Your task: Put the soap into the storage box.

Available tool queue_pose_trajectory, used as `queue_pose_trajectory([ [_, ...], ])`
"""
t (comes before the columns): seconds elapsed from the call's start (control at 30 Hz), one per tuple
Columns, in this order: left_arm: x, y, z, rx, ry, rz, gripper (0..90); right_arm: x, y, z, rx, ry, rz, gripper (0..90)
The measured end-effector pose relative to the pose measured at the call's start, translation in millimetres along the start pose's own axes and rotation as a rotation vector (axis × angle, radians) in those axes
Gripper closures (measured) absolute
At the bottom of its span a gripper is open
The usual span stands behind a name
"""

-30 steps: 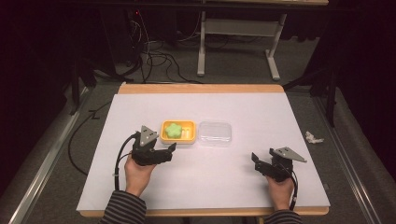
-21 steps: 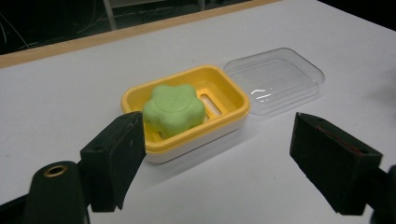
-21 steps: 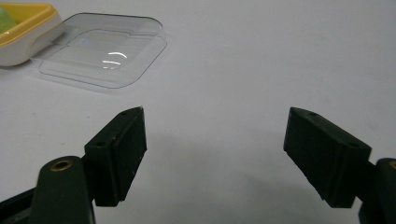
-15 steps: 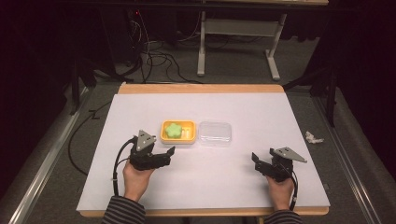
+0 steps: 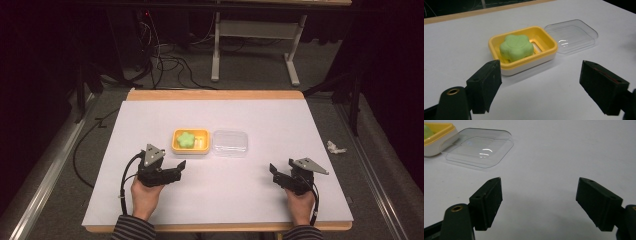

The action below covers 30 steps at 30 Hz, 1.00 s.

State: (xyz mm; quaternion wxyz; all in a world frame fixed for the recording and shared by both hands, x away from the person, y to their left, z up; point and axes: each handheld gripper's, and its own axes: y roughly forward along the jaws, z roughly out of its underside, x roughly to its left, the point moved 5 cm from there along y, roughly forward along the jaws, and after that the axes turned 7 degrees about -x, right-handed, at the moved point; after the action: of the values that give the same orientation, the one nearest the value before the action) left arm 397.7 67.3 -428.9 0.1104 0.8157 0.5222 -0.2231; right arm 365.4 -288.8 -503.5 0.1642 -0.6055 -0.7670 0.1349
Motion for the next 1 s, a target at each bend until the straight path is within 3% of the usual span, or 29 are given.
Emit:
queue_pose_trajectory([
  [0.47, 10.6, -4.4, 4.1, 0.001, -0.016, -0.025, 17.3, 0.1, 0.0, 0.0, 0.000, -0.003, 0.002, 21.8],
  [0.67, 15.9, -5.9, 4.1, -0.004, -0.045, -0.039, 17.2, 0.1, 0.0, 0.0, -0.001, -0.004, 0.002, 21.9],
  [1.0, 26.4, -6.9, 12.4, 0.019, -0.056, -0.063, 17.2, 0.2, 0.3, 0.0, 0.001, -0.007, 0.001, 21.9],
])
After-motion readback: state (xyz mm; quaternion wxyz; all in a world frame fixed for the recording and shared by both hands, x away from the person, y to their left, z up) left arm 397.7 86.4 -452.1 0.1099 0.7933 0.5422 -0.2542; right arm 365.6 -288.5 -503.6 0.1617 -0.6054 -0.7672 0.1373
